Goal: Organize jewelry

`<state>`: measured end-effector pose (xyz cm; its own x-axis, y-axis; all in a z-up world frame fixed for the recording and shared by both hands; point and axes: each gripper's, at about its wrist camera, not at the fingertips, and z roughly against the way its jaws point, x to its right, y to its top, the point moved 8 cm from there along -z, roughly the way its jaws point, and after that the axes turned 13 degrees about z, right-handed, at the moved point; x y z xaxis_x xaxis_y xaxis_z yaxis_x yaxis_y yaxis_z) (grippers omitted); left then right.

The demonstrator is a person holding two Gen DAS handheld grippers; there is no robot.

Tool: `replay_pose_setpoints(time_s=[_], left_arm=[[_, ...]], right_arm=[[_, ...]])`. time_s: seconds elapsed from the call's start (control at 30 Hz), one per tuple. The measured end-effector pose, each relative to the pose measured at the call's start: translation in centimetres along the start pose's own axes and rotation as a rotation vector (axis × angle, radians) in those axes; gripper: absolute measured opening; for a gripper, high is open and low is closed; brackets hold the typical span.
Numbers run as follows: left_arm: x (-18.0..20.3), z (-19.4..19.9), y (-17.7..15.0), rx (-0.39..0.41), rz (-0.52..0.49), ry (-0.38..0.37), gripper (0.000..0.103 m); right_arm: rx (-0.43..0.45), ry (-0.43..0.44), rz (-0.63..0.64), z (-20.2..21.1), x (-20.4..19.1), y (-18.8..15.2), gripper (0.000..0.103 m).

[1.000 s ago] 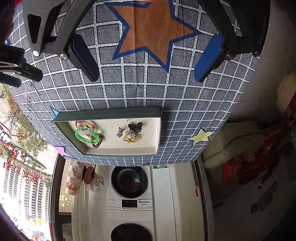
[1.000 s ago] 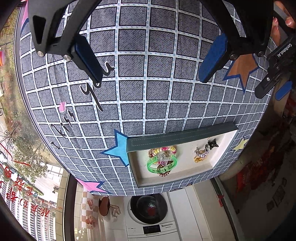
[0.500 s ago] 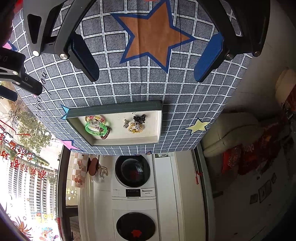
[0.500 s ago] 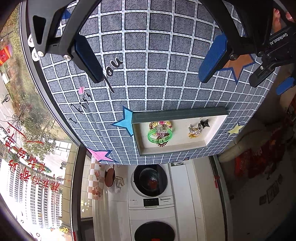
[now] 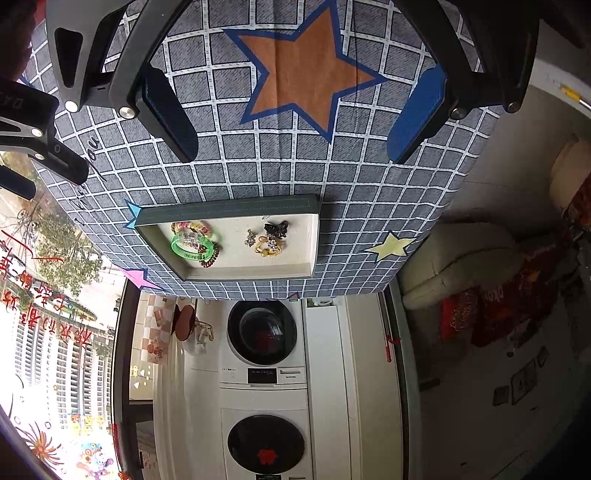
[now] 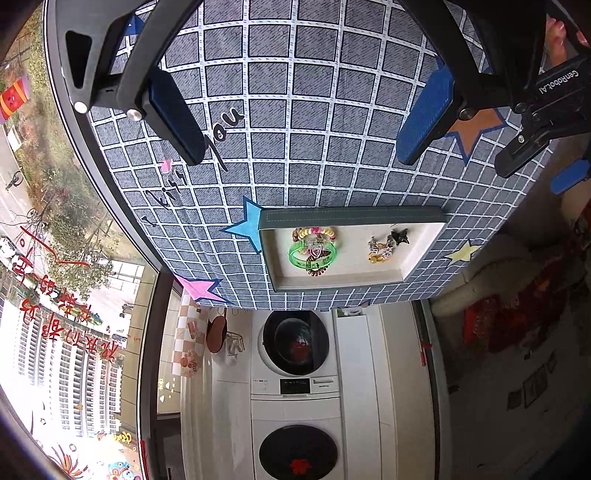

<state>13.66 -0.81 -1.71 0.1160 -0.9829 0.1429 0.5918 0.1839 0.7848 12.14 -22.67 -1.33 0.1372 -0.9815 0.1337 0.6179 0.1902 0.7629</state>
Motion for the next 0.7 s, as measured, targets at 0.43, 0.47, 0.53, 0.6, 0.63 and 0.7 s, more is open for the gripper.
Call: replay_pose_setpoints(time_s=[0.43,0.47,0.53,0.6,0.63,0.7], left_arm=[[-0.03,0.21,-0.02,0.006,0.001,0.004,0.103],[0.0,0.18,-0.01,0.005,0.001,0.003,0.103],[0.0,0.15,-0.02,0.003,0.002,0.001,0.103],[0.03,0.15,-0.02,0.003,0.001,0.0,0.103],[0.05,0.14,-0.04,0.003,-0.001,0.001,0.103],[0.06,-0.01,-0.02,0.002,-0.002,0.002,0.103]], right_arm=[[0.005,0.001,0.003,0.24,-0.13,0.01,0.103],[0.005,0.002,0.002,0.23,-0.16,0.03,0.103],[0.003,0.003,0.002,0.21,-0.16,0.03,0.103],[0.002,0.004,-0.001,0.25,-0.13,0.03,0.103],[0.002,0.004,-0.002,0.25,-0.09,0.02,0.103],[0.002,0.004,-0.002,0.28,-0.07,0.03,0.103]])
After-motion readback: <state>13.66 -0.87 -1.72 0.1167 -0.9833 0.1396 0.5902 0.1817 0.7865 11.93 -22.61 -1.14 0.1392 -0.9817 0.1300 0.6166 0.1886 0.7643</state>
